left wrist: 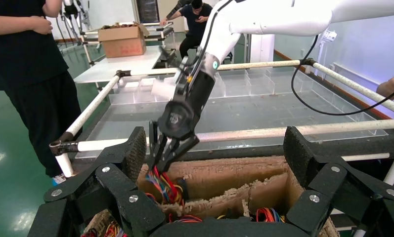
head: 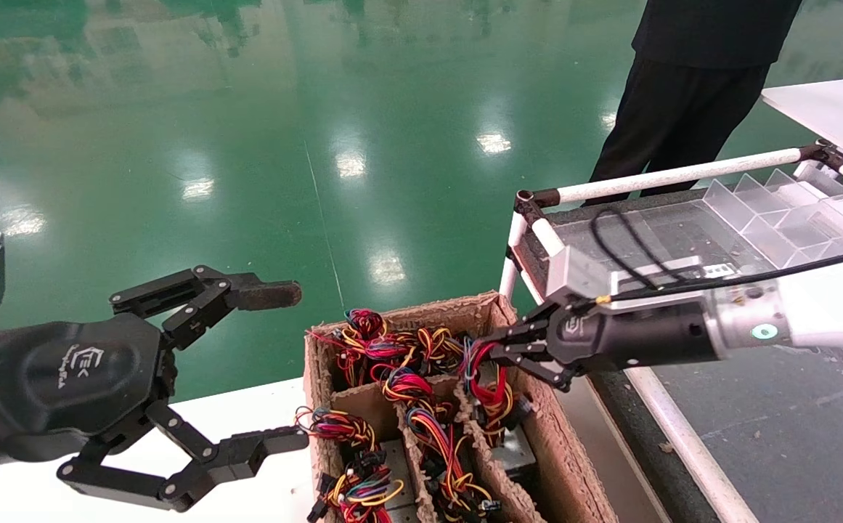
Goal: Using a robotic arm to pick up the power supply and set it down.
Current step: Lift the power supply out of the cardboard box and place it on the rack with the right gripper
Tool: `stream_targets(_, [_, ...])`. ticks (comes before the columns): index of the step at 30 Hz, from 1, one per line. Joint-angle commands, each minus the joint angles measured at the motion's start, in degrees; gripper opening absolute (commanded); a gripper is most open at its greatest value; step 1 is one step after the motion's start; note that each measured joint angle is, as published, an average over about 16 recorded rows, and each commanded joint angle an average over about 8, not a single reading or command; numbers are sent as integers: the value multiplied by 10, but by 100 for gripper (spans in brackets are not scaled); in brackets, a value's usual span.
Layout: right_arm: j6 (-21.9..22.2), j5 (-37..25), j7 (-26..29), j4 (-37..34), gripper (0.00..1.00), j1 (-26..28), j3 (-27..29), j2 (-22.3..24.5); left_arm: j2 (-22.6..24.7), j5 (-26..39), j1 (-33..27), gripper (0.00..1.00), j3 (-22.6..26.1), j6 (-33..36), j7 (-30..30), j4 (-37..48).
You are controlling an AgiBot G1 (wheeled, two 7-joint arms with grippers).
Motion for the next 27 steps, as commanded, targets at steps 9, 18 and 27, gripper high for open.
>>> stream_targets(9, [-26, 73, 28, 93, 0, 8, 24, 61, 0, 0, 0, 100, 0, 0, 0, 0])
stream_targets(18, [-4, 153, 89, 202, 0, 23, 56, 137, 0, 0, 0, 100, 0, 0, 0, 0])
stream_targets(27, [88, 139, 72, 209, 0, 57, 76, 160, 0, 0, 0, 100, 0, 0, 0, 0])
